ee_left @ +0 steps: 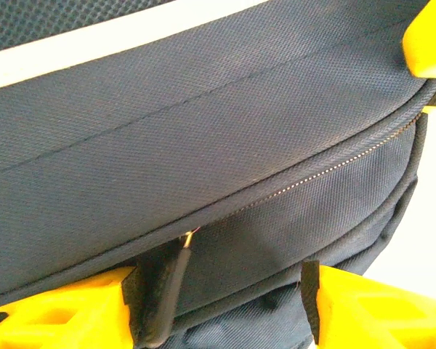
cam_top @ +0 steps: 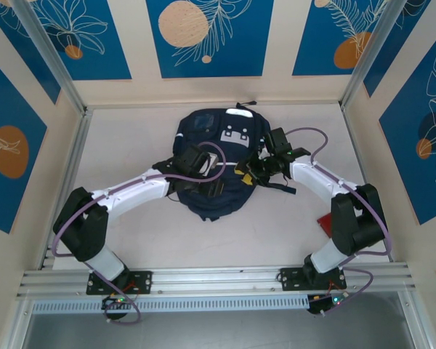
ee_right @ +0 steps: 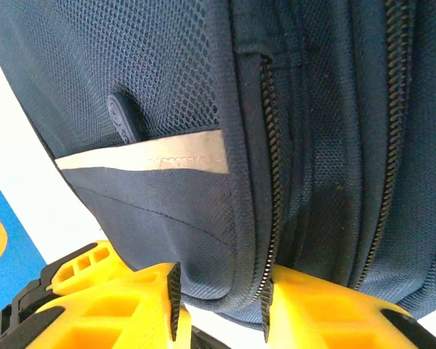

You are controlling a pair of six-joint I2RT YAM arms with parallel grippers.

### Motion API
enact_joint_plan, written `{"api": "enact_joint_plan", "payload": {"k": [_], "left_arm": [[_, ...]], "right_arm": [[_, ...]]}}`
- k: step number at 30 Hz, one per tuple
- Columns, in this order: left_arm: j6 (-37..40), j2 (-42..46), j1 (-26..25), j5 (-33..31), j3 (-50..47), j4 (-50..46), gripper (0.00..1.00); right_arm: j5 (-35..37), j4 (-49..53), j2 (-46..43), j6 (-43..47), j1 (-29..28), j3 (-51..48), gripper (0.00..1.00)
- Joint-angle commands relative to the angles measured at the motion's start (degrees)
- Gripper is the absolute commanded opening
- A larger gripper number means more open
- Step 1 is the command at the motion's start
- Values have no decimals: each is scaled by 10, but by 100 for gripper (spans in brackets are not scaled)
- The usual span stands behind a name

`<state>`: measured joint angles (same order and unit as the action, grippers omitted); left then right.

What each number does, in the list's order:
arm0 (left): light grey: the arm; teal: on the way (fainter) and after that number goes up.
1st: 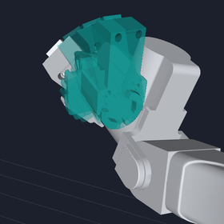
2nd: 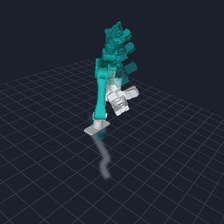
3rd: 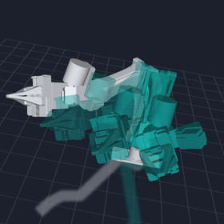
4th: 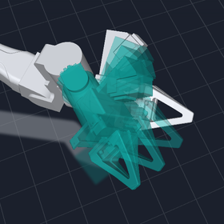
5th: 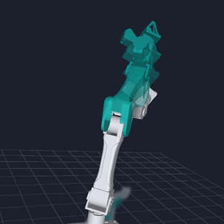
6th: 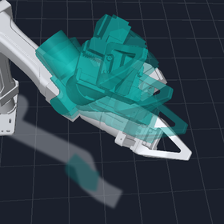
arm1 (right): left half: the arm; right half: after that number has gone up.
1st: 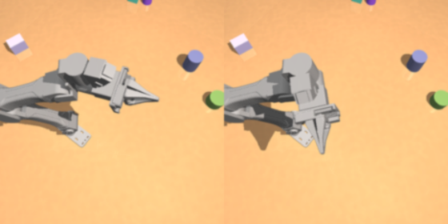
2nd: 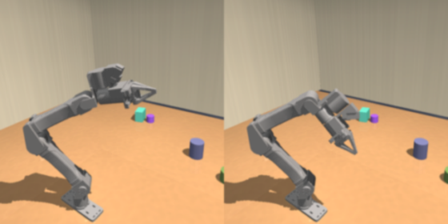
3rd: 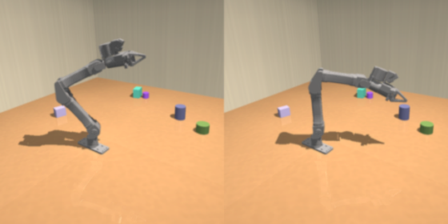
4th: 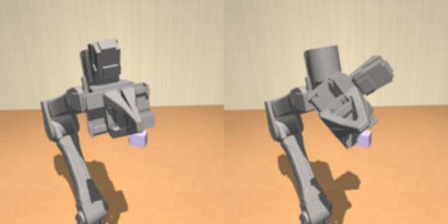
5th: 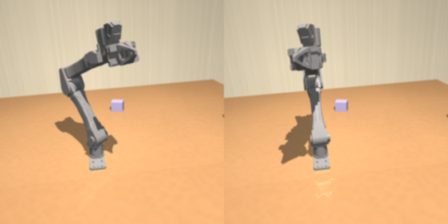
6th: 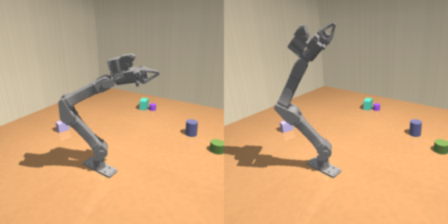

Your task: Pack the student bag

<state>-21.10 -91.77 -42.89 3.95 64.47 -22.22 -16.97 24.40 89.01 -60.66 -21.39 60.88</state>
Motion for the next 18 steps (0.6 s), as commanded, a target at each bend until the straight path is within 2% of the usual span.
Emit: {"api": "enact_joint_plan", "payload": {"k": [1, 5, 9, 18], "left_arm": [[-2, 21, -4, -6, -15, 27, 60], [-5, 29, -5, 0, -27, 43, 55], [-8, 33, -4, 3, -32, 57, 44], [-12, 20, -5, -69, -20, 34, 22]], "right_arm": [[-18, -42, -34, -13, -4, 14, 34], [-18, -52, -56, -28, -2, 6, 31], [-18, -48, -57, -28, 0, 10, 31], [-20, -45, -46, -33, 0, 9, 28]]}}
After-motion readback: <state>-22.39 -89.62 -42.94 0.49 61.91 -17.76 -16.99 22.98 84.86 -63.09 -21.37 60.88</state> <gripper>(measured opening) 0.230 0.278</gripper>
